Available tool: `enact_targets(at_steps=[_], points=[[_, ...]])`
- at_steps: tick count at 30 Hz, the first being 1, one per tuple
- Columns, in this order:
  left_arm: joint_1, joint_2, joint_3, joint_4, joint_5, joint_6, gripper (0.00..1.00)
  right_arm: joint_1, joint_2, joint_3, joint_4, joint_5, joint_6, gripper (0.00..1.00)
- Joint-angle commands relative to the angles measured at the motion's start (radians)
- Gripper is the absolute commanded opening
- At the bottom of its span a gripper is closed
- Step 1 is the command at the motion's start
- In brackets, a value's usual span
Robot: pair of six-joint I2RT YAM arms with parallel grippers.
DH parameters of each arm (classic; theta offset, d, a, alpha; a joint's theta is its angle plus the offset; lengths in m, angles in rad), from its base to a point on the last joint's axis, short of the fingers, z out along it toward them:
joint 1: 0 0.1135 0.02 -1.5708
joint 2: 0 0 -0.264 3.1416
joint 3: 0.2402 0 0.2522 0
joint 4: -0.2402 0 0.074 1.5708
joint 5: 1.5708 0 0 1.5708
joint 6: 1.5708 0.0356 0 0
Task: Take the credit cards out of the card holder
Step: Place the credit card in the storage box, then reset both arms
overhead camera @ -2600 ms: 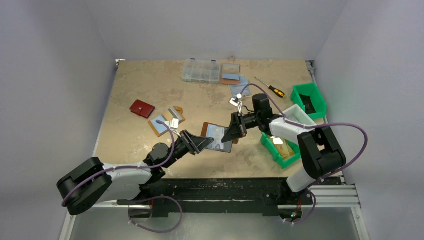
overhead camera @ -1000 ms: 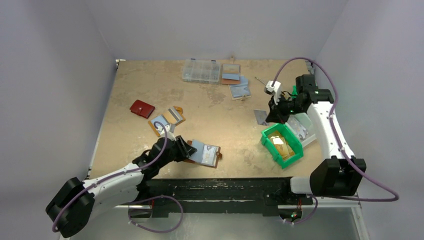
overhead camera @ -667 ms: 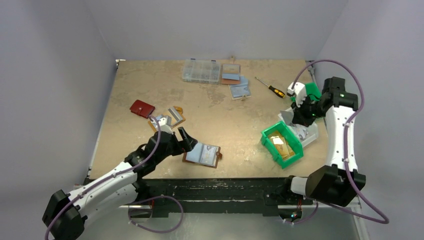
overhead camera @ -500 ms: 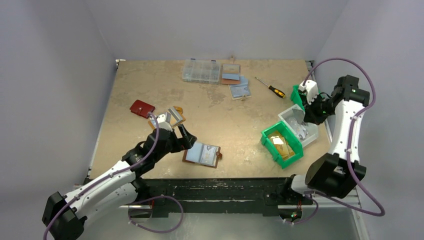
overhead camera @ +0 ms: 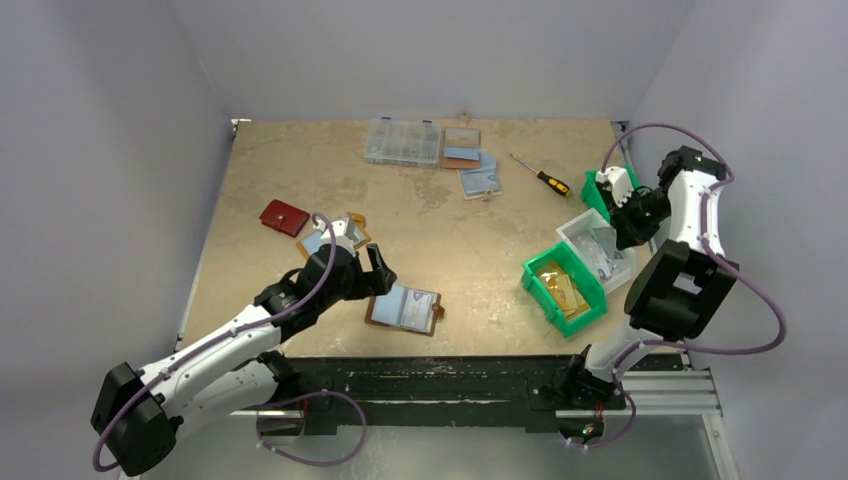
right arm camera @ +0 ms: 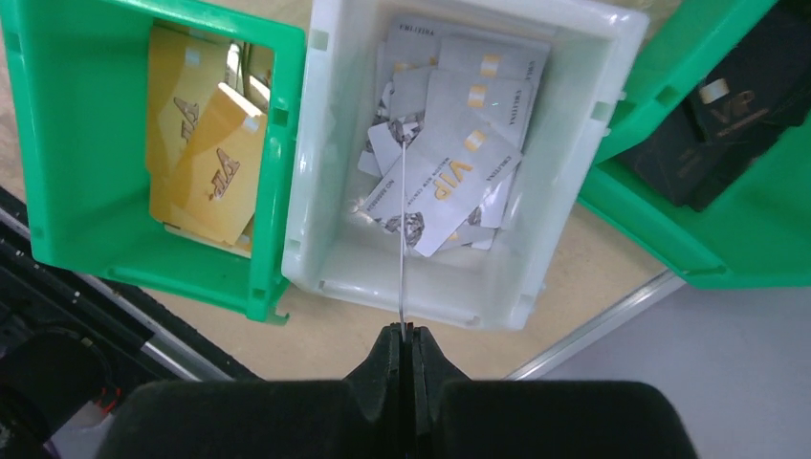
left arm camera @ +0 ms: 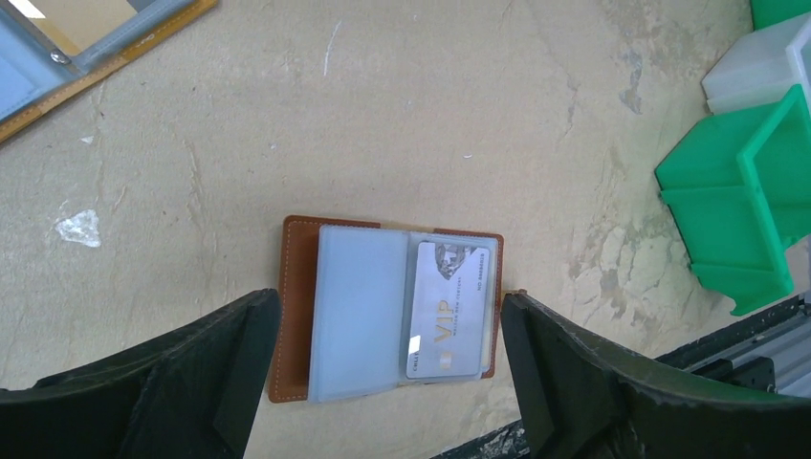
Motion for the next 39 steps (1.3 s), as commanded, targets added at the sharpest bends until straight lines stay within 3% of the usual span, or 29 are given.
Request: enact_targets(at_steps=[1,5,11,14,18,24,29,33,39], points=[[0.005,0.022,0.062,0.035,0.012,0.038,0.92,0.002,0.073,0.048,-0.089,0.040,-0.056,0.00],[0.005,0.048,0.082,0.048,0.015,0.056,0.92,0.003,0.119,0.040,-0.066,0.055,-0.040,0.06],[0.005,0.047,0.116,0.048,0.006,0.081,0.92,0.002,0.108,0.058,0.155,0.131,0.140,0.40],[0.005,0.029,0.120,0.047,-0.004,0.094,0.92,0.003,0.085,0.092,0.162,0.146,0.158,0.47],[0.006,0.004,0.119,0.043,-0.017,0.108,0.92,0.002,0.058,0.139,0.134,0.120,0.172,0.48],[0.013,-0.036,0.122,0.101,0.000,0.133,0.99,0.003,-0.070,0.141,0.052,-0.126,0.171,0.50],[0.019,-0.040,0.150,0.160,0.055,0.146,1.00,0.002,-0.251,0.024,0.107,-0.436,0.252,0.62],[0.019,-0.043,0.215,0.087,0.041,0.171,1.00,0.002,-0.370,-0.071,0.211,-0.631,0.370,0.72],[0.019,-0.094,0.297,-0.061,-0.002,0.180,1.00,0.003,-0.508,-0.166,0.378,-0.760,0.552,0.86]])
